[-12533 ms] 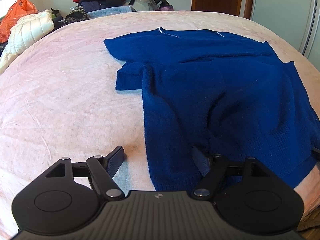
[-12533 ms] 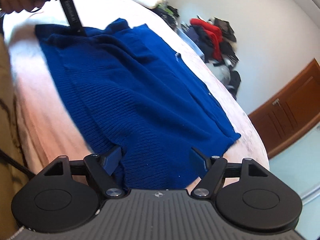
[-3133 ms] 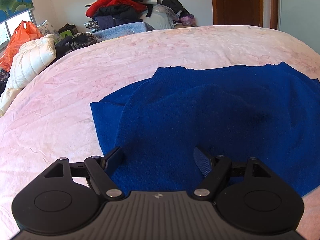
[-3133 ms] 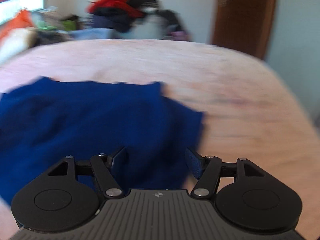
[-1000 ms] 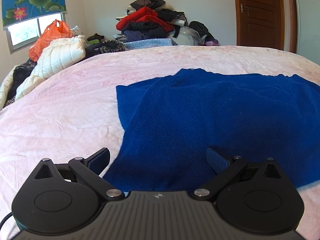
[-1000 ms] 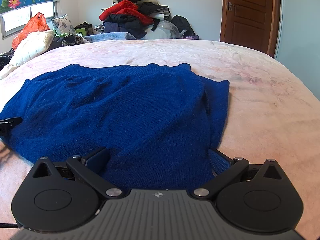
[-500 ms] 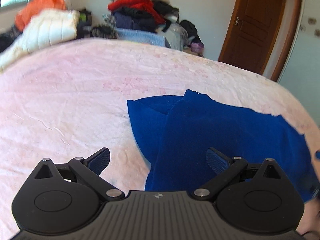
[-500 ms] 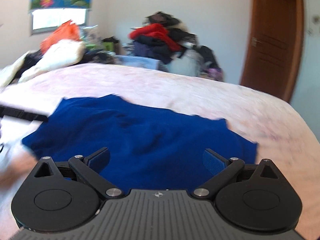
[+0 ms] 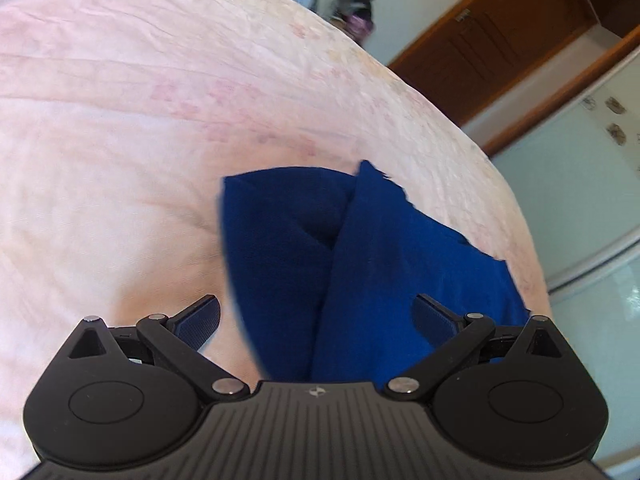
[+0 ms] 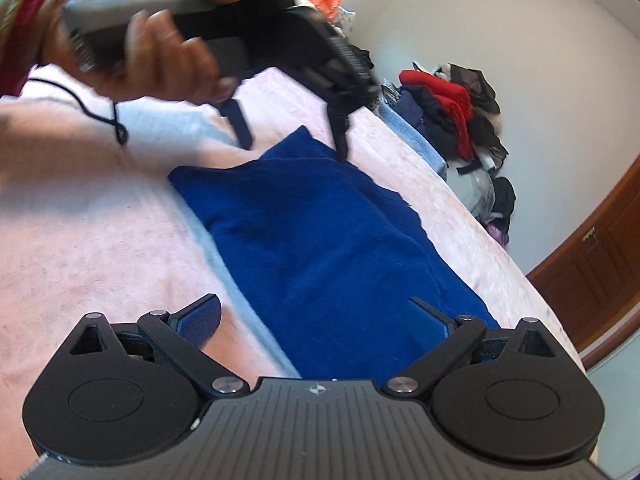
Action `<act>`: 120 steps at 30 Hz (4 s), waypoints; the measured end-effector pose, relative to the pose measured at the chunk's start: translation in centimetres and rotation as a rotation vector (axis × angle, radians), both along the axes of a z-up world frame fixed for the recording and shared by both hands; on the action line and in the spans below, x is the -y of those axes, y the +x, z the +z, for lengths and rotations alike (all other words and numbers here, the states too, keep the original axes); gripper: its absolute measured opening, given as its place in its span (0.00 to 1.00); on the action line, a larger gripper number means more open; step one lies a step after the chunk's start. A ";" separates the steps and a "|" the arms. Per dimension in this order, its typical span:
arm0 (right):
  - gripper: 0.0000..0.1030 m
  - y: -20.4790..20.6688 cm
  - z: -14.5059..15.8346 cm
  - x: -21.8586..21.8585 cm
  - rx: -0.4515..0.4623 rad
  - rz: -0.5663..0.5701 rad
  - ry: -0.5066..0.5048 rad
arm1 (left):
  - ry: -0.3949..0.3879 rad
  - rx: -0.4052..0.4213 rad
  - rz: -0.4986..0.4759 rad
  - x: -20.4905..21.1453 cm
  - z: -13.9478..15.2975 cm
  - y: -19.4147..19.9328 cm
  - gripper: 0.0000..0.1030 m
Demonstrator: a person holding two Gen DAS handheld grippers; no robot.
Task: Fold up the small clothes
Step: 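Fold one side of the sweater over its middle with the left gripper, then grasp the folded sweater edge with both grippers, then lift the held sweater edge with both grippers and fold it over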
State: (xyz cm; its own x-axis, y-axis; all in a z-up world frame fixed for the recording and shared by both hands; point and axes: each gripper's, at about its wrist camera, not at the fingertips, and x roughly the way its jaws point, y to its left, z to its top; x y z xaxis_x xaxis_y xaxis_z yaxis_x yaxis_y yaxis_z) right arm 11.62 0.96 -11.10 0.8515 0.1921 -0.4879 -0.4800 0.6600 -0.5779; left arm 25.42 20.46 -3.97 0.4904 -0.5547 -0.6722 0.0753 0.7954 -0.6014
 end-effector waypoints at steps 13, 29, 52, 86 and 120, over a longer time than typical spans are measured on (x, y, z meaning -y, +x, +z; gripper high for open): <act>0.62 3.8 -1.3 -4.9 0.107 0.007 -0.009 | -0.114 -0.003 -0.068 2.9 -1.0 6.1 0.93; 0.06 3.3 -0.5 -3.0 0.044 0.091 0.140 | 0.293 0.148 -0.031 8.6 1.9 3.6 0.12; 0.06 -0.9 3.5 9.7 0.121 -0.055 0.415 | 0.483 0.308 -0.025 21.5 9.2 -0.2 0.11; 0.06 -0.2 1.0 25.2 -0.074 -0.378 0.793 | 0.638 0.310 -0.229 41.4 4.2 -0.7 0.12; 0.23 1.3 -4.9 34.7 -0.445 -0.449 1.526 | 0.555 0.397 -0.130 32.4 5.9 -5.4 0.79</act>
